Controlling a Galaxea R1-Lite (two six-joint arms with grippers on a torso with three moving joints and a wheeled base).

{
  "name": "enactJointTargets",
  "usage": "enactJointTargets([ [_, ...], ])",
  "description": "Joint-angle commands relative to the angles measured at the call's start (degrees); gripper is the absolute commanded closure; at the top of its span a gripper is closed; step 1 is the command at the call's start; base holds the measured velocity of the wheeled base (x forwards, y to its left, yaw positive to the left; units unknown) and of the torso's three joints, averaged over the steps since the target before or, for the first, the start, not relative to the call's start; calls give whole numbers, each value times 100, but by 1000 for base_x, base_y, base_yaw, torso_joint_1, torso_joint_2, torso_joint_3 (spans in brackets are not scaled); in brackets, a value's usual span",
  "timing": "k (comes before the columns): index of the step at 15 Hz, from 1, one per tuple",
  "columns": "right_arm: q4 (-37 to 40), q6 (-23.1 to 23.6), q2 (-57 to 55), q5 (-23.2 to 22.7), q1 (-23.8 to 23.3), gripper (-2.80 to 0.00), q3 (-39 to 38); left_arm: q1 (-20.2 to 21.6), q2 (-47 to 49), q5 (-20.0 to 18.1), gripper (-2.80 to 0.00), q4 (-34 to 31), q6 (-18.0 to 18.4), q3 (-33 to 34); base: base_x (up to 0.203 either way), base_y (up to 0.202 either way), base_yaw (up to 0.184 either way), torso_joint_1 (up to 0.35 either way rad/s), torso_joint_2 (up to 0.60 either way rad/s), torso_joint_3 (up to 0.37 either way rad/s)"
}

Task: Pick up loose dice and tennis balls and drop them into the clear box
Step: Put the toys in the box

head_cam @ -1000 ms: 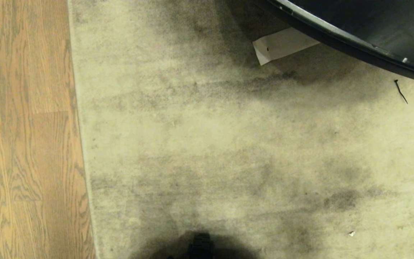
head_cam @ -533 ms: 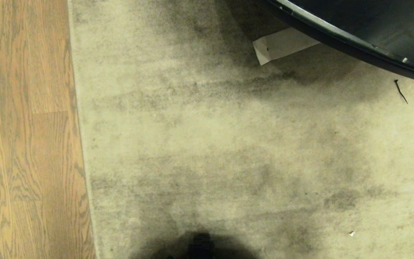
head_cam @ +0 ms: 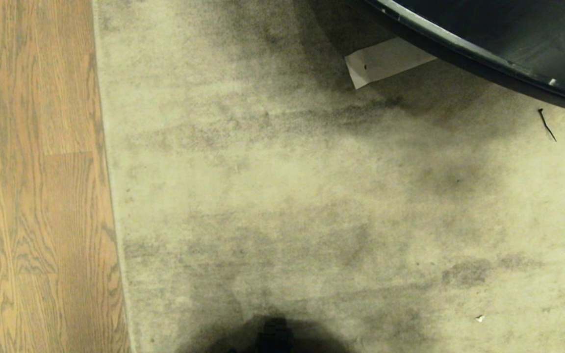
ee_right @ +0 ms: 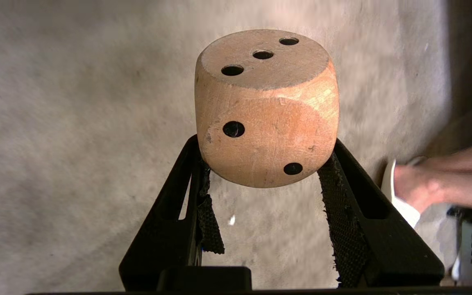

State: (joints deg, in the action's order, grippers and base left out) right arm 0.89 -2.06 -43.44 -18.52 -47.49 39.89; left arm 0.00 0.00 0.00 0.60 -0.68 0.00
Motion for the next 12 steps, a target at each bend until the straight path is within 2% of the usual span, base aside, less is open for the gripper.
enactJointTargets([
  [1, 43, -34, 137, -16, 2, 0, 329, 0, 0, 0, 0, 2, -2, 18, 0, 0, 0, 0, 0, 0],
  [5, 578, -322, 72, -95, 10, 0, 1421, 0, 0, 0, 0, 0, -2, 18, 0, 0, 0, 0, 0, 0],
  [12, 1725, -821, -1147, -482, 103, 0, 4802, 0, 0, 0, 0, 2, -2, 18, 0, 0, 0, 0, 0, 0],
])
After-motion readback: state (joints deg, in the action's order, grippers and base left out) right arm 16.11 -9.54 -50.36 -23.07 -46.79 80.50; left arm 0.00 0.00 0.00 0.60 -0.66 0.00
